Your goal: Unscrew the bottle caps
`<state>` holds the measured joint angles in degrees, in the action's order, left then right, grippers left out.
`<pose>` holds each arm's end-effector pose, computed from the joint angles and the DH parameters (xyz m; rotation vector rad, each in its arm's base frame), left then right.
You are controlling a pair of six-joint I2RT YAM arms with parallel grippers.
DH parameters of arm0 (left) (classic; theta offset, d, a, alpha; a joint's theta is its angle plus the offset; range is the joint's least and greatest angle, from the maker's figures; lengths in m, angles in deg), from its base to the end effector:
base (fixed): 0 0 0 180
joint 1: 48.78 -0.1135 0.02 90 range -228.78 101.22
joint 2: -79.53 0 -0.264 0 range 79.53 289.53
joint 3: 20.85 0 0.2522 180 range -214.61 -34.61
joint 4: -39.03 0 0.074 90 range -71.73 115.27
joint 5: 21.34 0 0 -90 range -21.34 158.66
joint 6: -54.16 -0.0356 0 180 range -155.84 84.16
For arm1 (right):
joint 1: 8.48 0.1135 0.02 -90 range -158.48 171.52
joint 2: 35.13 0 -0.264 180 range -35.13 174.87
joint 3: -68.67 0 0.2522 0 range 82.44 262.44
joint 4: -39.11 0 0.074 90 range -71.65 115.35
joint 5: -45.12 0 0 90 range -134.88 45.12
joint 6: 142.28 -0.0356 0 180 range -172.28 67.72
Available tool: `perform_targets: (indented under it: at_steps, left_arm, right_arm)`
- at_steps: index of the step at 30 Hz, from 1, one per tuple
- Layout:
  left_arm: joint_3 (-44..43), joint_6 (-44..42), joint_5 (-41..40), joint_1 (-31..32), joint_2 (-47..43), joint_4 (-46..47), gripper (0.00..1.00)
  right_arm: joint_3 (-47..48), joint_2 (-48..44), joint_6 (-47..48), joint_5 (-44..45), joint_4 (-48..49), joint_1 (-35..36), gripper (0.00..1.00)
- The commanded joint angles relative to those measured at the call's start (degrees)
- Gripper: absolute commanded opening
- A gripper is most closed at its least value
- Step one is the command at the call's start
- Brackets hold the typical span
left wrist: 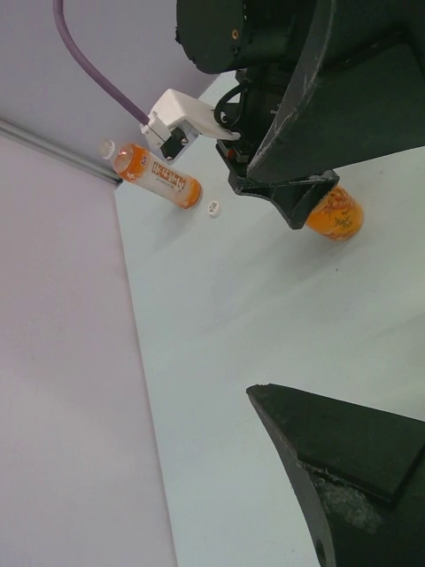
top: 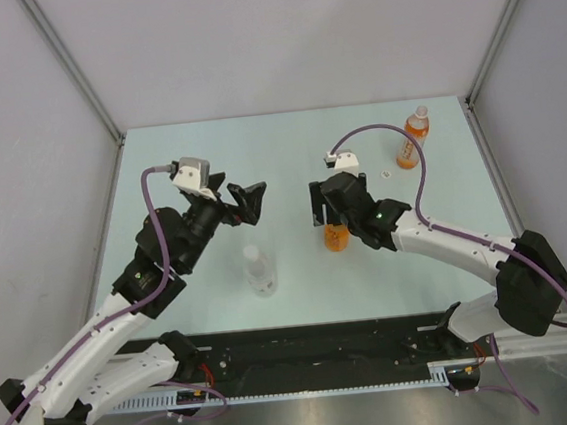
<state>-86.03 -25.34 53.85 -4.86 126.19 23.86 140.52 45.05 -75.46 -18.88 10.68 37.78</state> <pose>0.1404 -0.1226 0.3919 0.2374 1.5224 -0.5635 0.2252 0.2128 0.2737 -0.1848 2.1377 0.2040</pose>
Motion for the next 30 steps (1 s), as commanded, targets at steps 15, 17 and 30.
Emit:
perform_targets:
  at_steps: [15,17,30]
  left_arm:
    - [0.44,0.66,1.89,0.11,-1.65,0.53,1.00]
    - [0.53,0.66,1.80,0.11,-1.74,0.36,1.00]
    - [-2.80,0.40,1.89,0.11,1.06,1.15,1.00]
  right_arm:
    - [-3.86,2.96,-5.12,-1.83,1.14,-0.03,0.60]
    - [-3.77,2.96,-5.47,-1.92,0.62,-0.03,0.52]
    - [0.34,-15.21,-3.19,-0.50,-1.84,1.11,0.04]
